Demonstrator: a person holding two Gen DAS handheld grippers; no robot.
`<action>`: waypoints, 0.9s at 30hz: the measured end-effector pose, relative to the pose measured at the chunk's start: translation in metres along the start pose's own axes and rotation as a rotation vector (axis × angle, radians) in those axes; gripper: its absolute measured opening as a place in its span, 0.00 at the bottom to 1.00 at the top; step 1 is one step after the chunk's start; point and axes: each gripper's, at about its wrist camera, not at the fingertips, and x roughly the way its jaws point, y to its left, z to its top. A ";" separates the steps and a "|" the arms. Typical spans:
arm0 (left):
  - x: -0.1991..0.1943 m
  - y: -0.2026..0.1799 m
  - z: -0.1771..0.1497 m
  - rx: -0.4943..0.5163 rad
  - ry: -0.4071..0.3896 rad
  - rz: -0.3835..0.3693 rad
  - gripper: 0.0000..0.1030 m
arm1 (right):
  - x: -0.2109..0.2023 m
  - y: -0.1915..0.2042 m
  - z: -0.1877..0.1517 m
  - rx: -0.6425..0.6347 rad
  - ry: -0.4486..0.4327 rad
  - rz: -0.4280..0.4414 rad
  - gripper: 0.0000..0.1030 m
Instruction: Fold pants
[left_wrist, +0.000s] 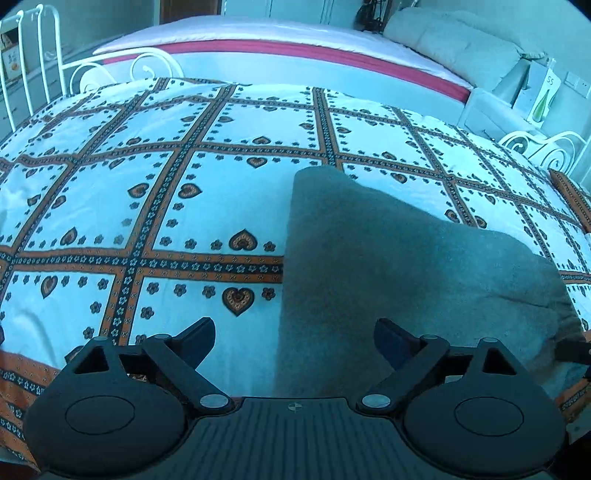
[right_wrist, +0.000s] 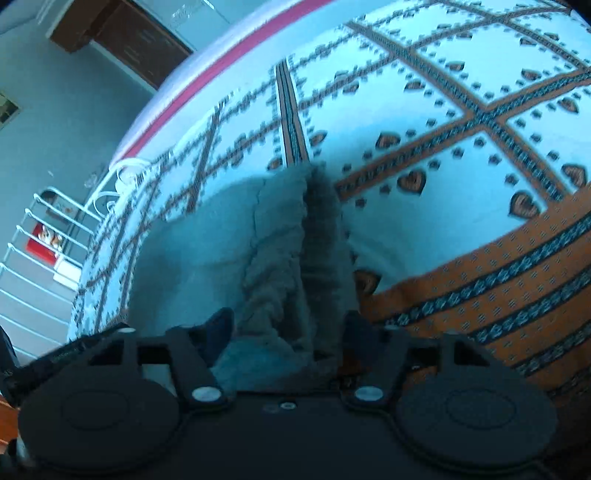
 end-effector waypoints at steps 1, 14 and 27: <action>0.001 0.001 -0.001 -0.003 0.003 0.002 0.91 | 0.001 0.003 -0.002 -0.015 -0.008 -0.012 0.54; 0.001 0.009 0.001 -0.030 -0.024 0.030 0.92 | -0.018 0.047 0.002 -0.283 -0.148 -0.027 0.11; 0.000 0.019 0.002 -0.072 -0.051 0.032 0.92 | -0.010 0.031 0.013 -0.234 -0.074 -0.048 0.17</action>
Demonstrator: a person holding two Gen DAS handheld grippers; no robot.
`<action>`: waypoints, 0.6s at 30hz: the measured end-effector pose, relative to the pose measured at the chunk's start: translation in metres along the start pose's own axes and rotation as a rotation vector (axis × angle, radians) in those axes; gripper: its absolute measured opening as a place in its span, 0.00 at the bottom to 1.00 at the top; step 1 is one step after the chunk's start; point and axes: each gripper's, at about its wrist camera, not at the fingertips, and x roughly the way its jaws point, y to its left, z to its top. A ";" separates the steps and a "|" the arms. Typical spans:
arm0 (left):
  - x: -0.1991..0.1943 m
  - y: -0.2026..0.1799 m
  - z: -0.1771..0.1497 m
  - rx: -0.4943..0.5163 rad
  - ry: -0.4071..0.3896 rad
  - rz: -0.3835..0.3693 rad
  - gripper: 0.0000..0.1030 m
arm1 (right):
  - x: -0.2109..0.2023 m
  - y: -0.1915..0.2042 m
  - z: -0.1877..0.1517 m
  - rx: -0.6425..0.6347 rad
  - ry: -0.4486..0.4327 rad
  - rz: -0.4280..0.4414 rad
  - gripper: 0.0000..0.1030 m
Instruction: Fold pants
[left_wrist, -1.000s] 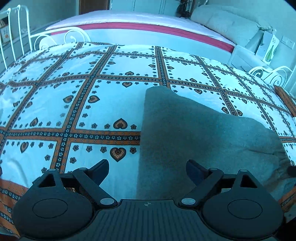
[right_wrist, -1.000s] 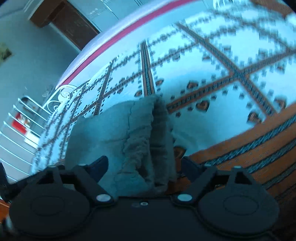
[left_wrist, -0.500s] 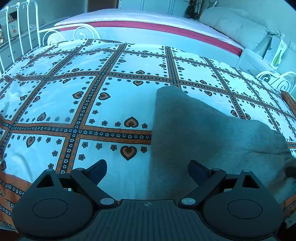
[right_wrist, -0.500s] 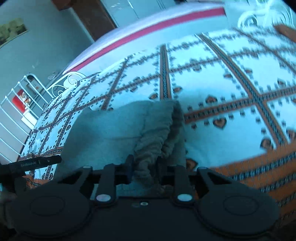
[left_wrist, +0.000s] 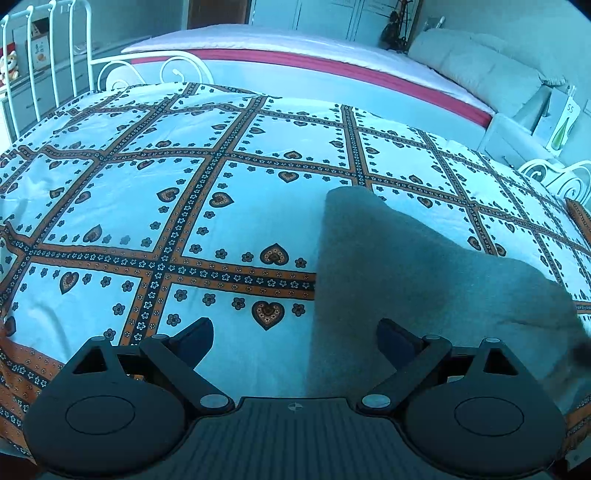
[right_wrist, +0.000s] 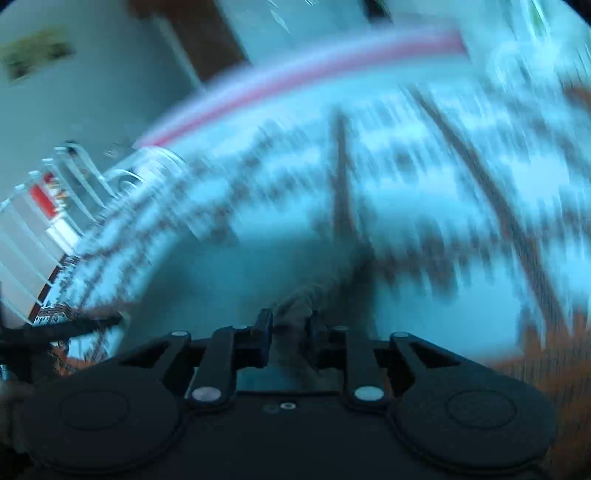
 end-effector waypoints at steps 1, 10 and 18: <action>0.001 0.000 0.000 -0.001 0.002 -0.002 0.92 | 0.000 -0.011 -0.007 0.048 0.007 -0.009 0.25; 0.001 -0.007 0.001 0.009 -0.003 -0.011 0.92 | 0.018 -0.030 -0.010 0.213 0.075 0.049 0.60; 0.002 -0.002 -0.001 -0.003 -0.003 0.003 0.92 | 0.003 0.011 -0.007 0.005 -0.049 0.043 0.14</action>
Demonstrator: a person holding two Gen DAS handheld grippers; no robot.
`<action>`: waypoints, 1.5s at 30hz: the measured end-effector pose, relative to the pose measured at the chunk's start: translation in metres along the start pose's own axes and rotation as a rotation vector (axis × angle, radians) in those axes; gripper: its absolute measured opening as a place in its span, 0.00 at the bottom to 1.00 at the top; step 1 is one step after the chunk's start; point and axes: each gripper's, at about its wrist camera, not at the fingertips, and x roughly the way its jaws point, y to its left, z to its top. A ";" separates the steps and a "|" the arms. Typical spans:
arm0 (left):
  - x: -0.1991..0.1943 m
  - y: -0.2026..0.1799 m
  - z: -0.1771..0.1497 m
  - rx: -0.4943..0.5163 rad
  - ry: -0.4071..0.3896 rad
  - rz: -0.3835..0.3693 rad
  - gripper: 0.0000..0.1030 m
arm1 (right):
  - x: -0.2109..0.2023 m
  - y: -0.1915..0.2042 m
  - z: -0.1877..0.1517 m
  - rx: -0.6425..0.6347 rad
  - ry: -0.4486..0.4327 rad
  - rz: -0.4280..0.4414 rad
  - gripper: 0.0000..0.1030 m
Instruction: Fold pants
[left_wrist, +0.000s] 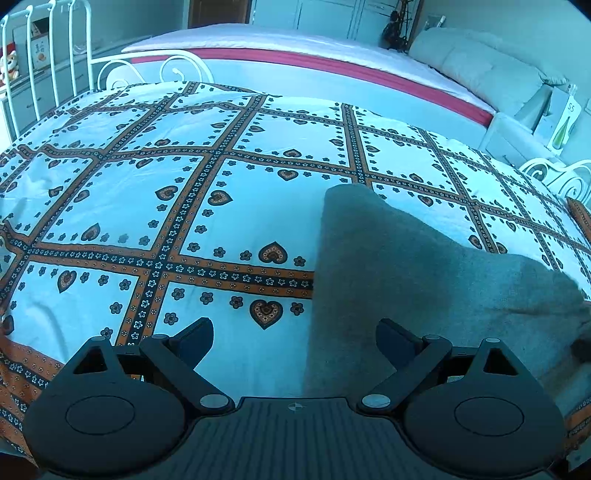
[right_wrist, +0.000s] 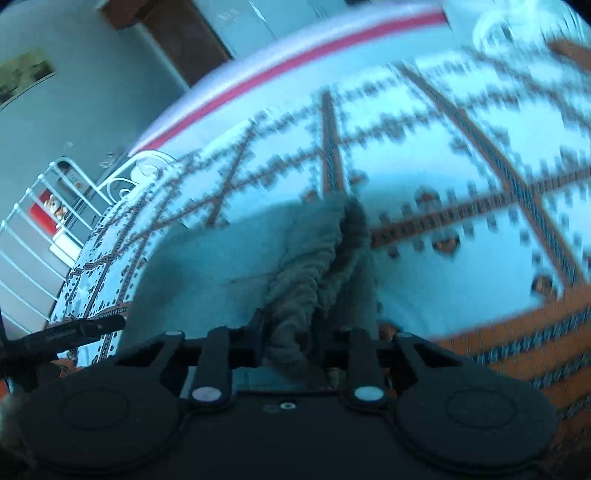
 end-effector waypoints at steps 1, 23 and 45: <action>0.000 0.000 0.000 0.000 -0.002 -0.001 0.92 | -0.004 0.006 0.003 -0.028 -0.034 0.010 0.12; 0.003 -0.004 0.002 0.004 0.021 -0.039 0.92 | -0.010 -0.045 0.016 0.173 -0.096 -0.018 0.76; 0.016 -0.033 0.022 0.122 0.021 0.037 0.97 | 0.015 -0.024 0.023 -0.001 -0.061 -0.133 0.86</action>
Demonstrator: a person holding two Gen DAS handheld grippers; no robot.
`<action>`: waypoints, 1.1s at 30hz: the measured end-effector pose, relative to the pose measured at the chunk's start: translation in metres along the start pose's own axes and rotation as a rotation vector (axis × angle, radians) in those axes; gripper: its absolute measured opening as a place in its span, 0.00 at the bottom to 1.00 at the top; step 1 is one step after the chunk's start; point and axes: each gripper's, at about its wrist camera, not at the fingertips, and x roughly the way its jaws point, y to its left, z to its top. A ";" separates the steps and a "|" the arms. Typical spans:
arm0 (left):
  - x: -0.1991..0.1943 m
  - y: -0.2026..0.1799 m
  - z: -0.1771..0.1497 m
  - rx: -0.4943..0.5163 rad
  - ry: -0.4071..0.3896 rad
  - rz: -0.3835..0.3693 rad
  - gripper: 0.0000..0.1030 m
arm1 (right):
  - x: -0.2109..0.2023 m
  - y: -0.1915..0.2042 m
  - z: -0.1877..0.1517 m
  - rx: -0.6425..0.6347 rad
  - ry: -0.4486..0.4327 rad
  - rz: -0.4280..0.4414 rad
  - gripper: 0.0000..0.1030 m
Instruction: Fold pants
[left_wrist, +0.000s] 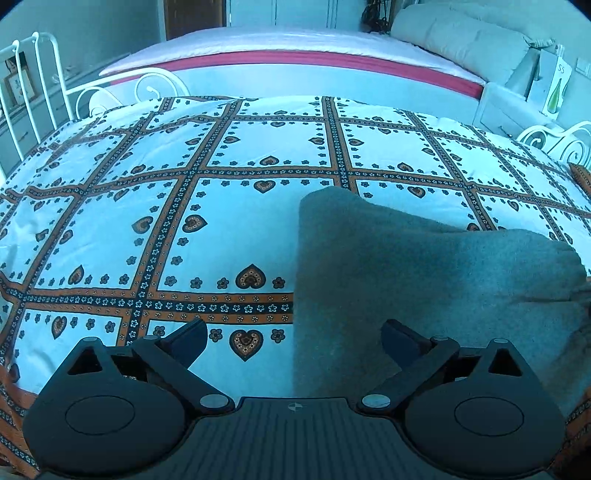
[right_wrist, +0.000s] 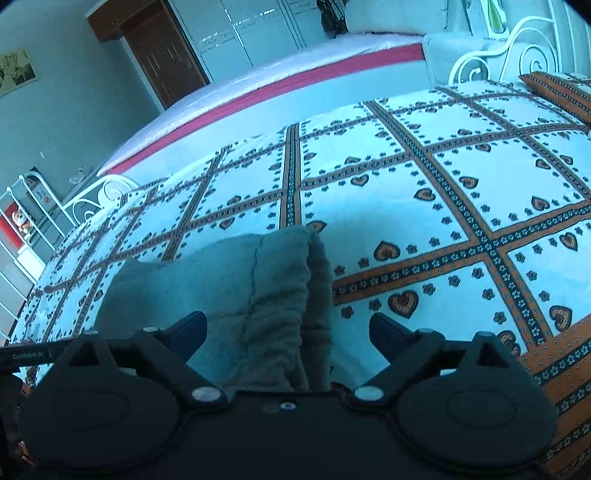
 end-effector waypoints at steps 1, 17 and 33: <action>0.001 0.001 0.000 -0.002 0.003 -0.002 0.97 | 0.002 0.001 -0.001 -0.004 0.008 0.000 0.86; 0.018 -0.001 -0.002 0.004 0.042 0.004 0.98 | 0.028 -0.003 -0.002 0.023 0.091 0.020 0.88; 0.053 -0.007 -0.016 -0.120 0.178 -0.223 1.00 | 0.062 -0.012 -0.004 0.100 0.215 0.124 0.88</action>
